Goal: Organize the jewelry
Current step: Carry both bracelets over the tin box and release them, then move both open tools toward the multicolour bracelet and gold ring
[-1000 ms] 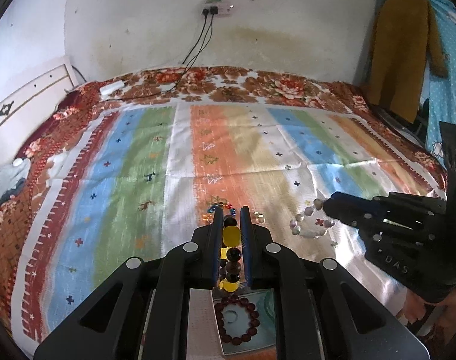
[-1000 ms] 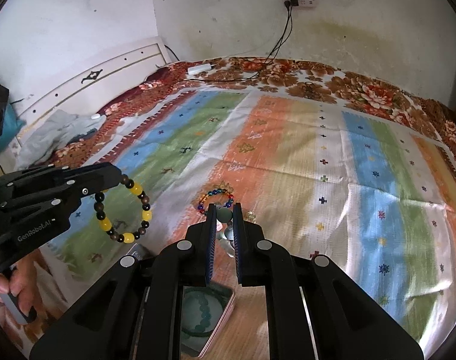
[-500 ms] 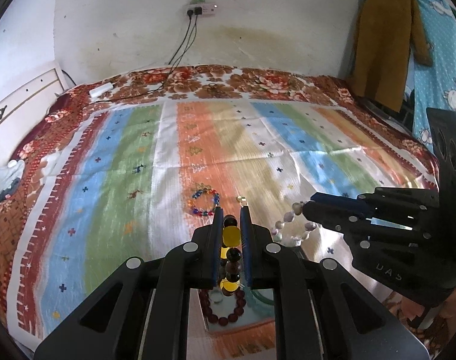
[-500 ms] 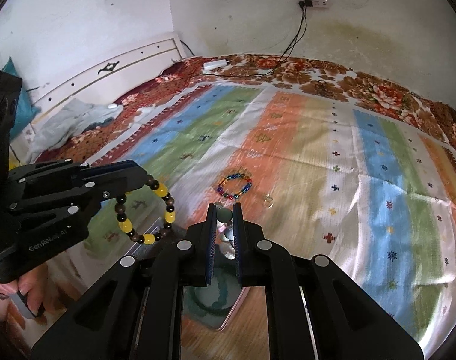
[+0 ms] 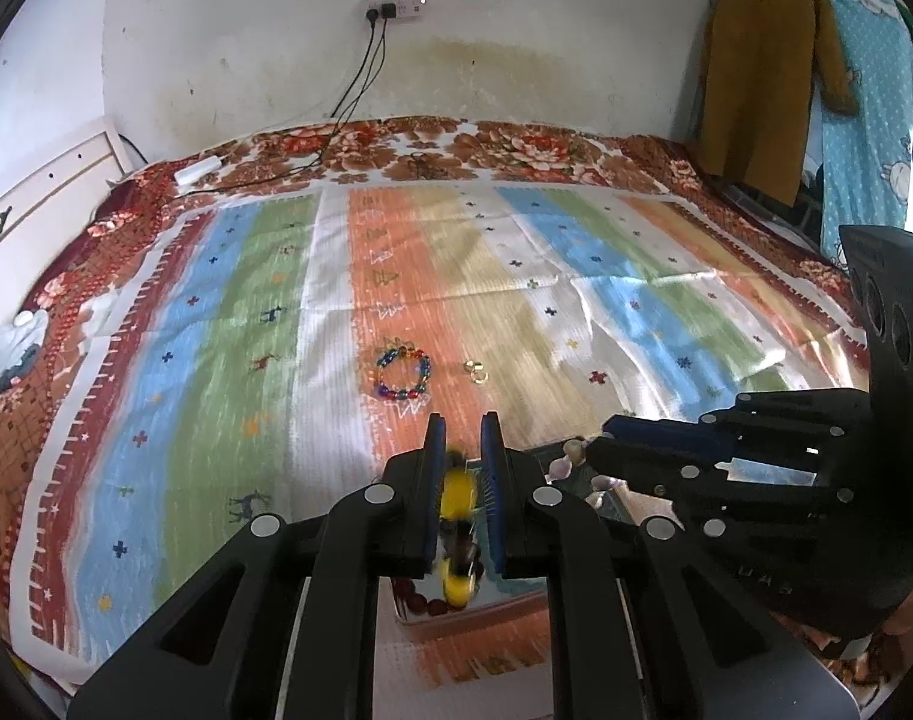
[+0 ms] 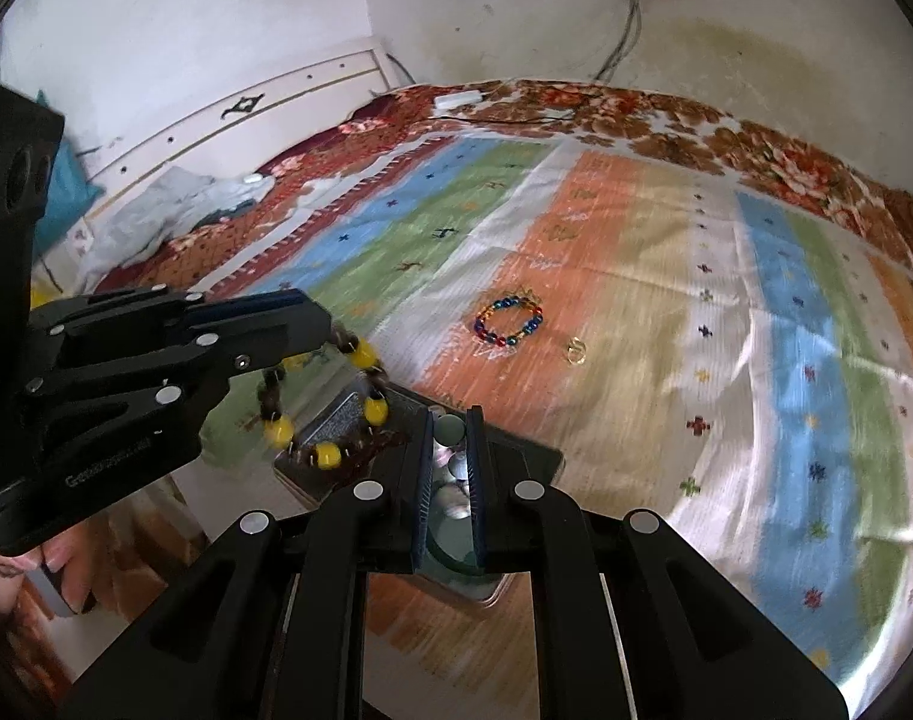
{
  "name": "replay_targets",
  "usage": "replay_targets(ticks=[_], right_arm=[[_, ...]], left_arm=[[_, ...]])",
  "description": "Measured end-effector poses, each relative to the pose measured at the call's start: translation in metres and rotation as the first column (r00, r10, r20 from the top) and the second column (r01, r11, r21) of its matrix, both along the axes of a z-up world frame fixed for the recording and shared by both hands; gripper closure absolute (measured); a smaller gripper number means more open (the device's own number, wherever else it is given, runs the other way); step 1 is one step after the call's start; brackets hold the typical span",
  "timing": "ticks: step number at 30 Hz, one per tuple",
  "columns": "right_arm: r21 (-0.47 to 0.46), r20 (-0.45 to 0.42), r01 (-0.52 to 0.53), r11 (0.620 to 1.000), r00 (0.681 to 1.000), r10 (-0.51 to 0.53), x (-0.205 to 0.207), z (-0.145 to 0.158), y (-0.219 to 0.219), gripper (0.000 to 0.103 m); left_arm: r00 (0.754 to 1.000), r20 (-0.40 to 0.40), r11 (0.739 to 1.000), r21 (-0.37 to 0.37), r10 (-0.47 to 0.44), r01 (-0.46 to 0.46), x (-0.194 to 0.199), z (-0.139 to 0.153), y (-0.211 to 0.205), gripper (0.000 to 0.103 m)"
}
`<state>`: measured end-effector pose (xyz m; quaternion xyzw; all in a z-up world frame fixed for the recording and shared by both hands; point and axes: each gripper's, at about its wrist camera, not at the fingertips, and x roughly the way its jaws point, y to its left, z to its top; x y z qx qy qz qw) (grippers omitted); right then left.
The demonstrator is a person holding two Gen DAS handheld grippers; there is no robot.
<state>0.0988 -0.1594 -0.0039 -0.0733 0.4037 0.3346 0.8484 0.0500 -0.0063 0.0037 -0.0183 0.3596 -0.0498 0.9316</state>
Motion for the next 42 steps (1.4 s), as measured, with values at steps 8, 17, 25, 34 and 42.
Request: replay_targets(ticks=[8, 17, 25, 34, 42], right_arm=[[-0.02, 0.018, 0.058, 0.998, 0.998, -0.057, 0.008, 0.0, -0.008, 0.075], [-0.032, 0.01, 0.076, 0.997, 0.997, -0.075, 0.017, -0.004, -0.008, 0.067], [-0.026, -0.011, 0.103, 0.994, 0.995, -0.103, 0.044, -0.004, -0.008, 0.061], [-0.014, -0.023, 0.129, 0.992, 0.991, -0.129, 0.065, -0.004, -0.008, 0.056], [-0.031, -0.065, 0.124, 0.992, 0.99, -0.126, 0.079, -0.012, -0.005, 0.054]], left_arm=[[0.995, -0.009, 0.995, -0.007, 0.103, -0.103, 0.007, -0.002, 0.021, 0.078], [0.993, -0.025, 0.993, 0.028, 0.113, -0.112, 0.017, -0.006, 0.022, 0.062], [0.987, -0.038, 0.987, 0.033, 0.159, -0.158, 0.042, -0.004, 0.036, 0.053], [0.983, -0.078, 0.985, 0.039, 0.168, -0.166, 0.067, -0.006, 0.044, 0.047], [0.983, -0.127, 0.991, 0.026, 0.133, -0.131, 0.092, -0.011, 0.043, 0.042]])
